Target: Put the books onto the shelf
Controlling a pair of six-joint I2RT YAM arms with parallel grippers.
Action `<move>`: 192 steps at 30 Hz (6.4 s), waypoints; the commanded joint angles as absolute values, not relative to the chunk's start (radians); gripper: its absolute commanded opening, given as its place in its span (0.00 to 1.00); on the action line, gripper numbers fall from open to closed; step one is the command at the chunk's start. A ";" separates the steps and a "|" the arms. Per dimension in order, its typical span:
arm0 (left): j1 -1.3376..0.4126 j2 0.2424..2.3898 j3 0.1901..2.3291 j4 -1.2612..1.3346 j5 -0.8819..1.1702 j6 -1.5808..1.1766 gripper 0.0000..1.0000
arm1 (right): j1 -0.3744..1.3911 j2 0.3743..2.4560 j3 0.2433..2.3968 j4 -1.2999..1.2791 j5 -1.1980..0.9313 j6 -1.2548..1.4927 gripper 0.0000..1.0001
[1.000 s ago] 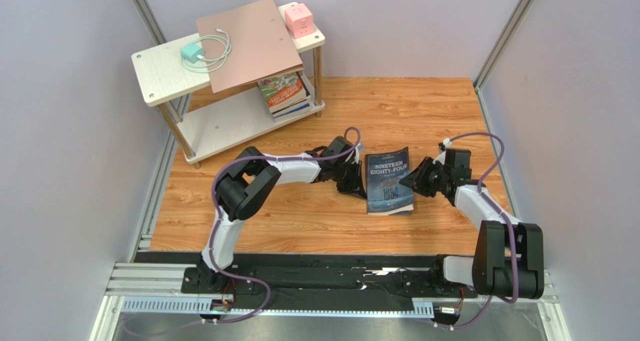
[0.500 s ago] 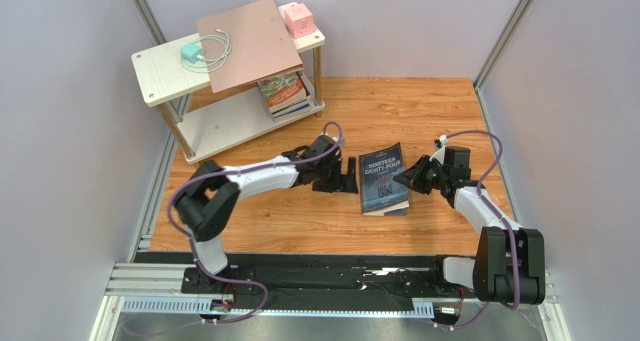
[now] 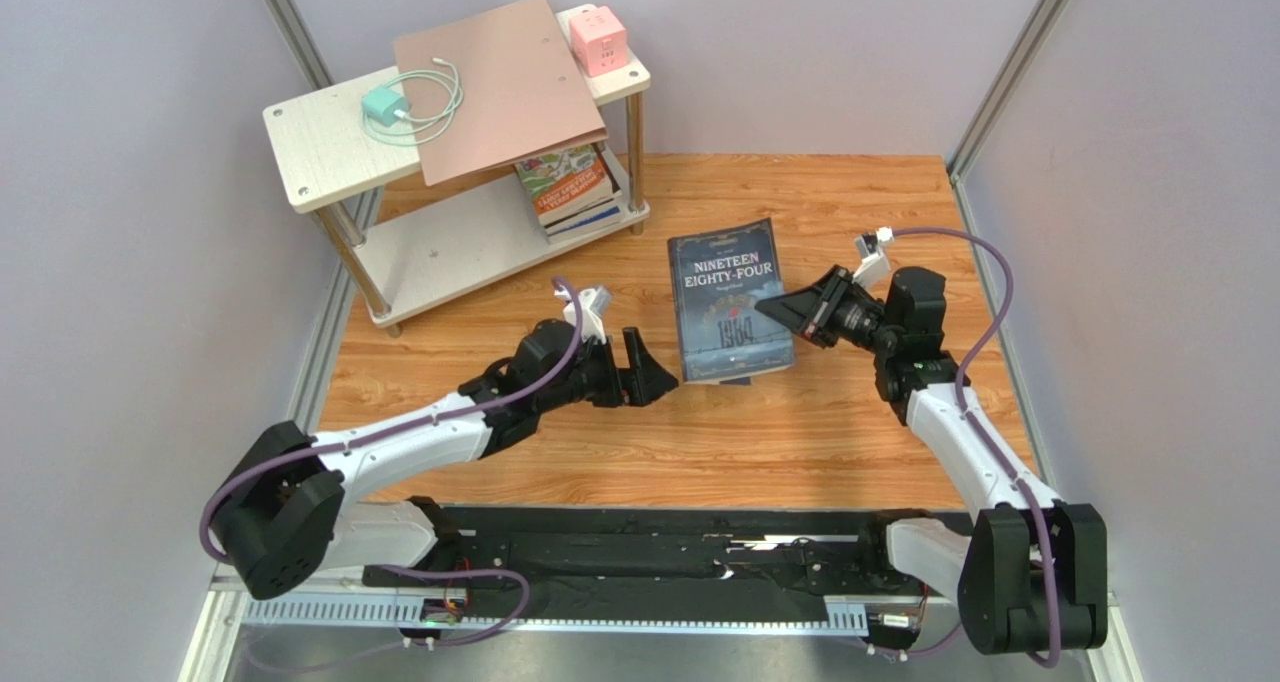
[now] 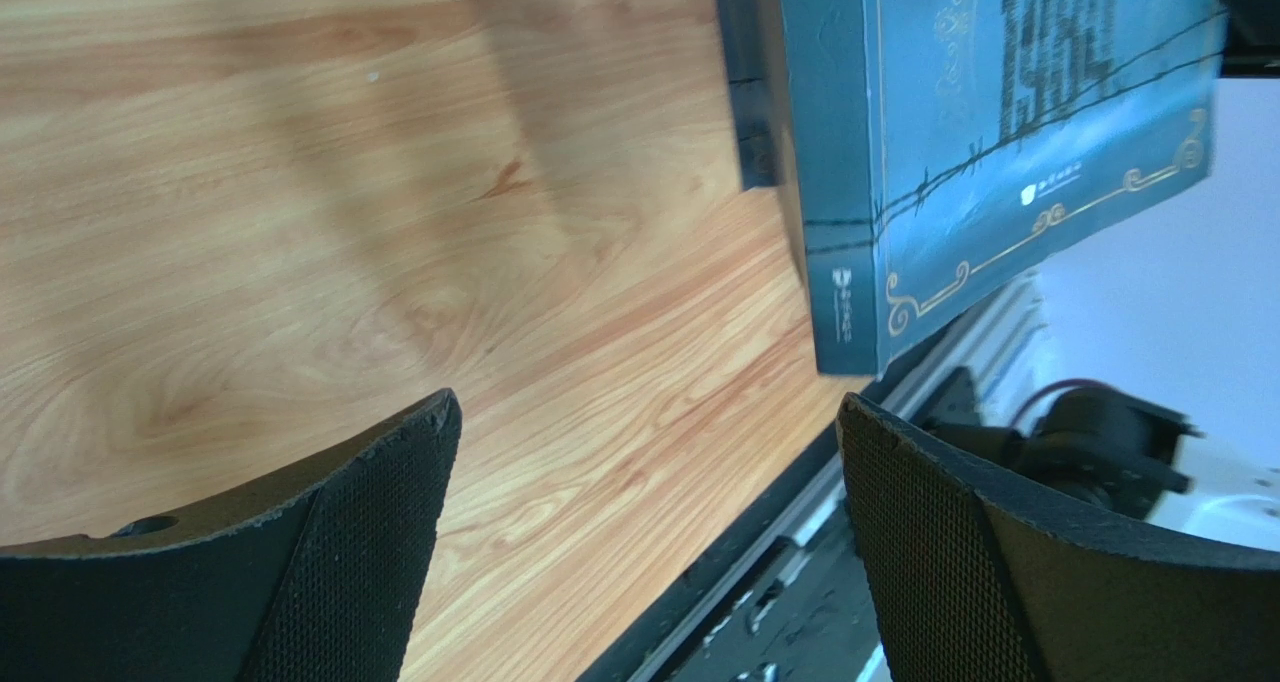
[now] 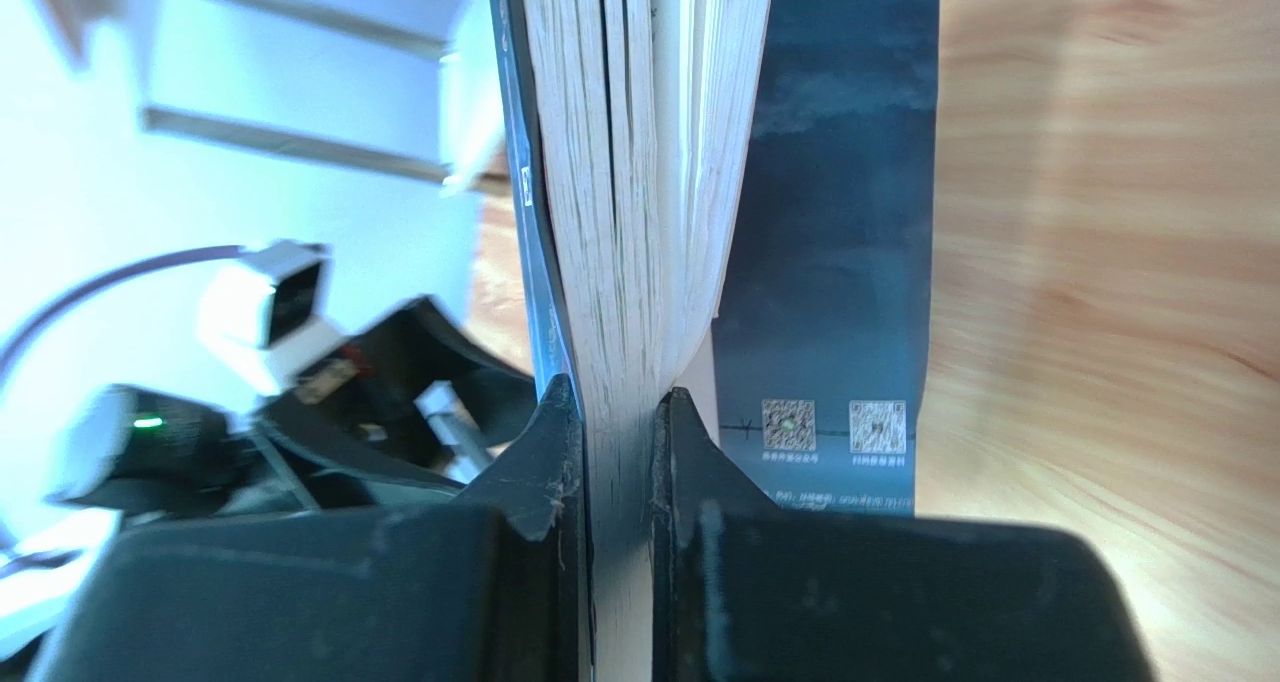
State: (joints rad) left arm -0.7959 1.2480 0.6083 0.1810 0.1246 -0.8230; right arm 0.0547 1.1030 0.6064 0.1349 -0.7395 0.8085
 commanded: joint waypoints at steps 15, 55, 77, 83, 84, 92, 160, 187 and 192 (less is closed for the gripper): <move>-0.828 1.325 0.647 0.563 0.218 -0.959 0.65 | 0.232 1.160 0.732 0.385 -0.693 0.925 0.00; -0.588 1.152 0.457 0.738 0.207 -0.986 0.00 | 0.267 1.149 0.761 0.155 -0.572 0.770 0.89; -0.267 1.031 0.411 0.940 0.563 -1.113 0.00 | 0.267 1.207 0.704 0.193 -0.592 0.755 0.88; -0.183 1.212 0.414 1.280 0.626 -1.328 0.00 | 0.267 1.210 0.690 0.190 -0.589 0.744 0.88; -0.172 1.279 0.414 1.393 0.632 -1.365 0.00 | 0.267 1.210 0.689 0.192 -0.591 0.744 0.88; -0.143 1.480 0.520 1.529 0.663 -1.479 0.00 | 0.267 1.229 0.672 0.196 -0.591 0.729 0.88; -0.006 2.185 1.287 1.431 0.787 -1.700 0.49 | 0.265 1.345 0.497 0.328 -0.601 0.696 0.87; 0.008 2.099 1.057 1.529 0.776 -2.028 1.00 | 0.267 1.361 0.488 0.362 -0.604 0.715 0.87; 0.005 2.004 0.918 1.465 0.834 -1.876 1.00 | 0.265 1.330 0.498 0.312 -0.592 0.693 0.88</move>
State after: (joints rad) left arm 0.0086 2.1174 1.0122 1.3121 0.7723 -1.9652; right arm 0.2615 1.3571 0.4892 0.3111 -0.6022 0.7162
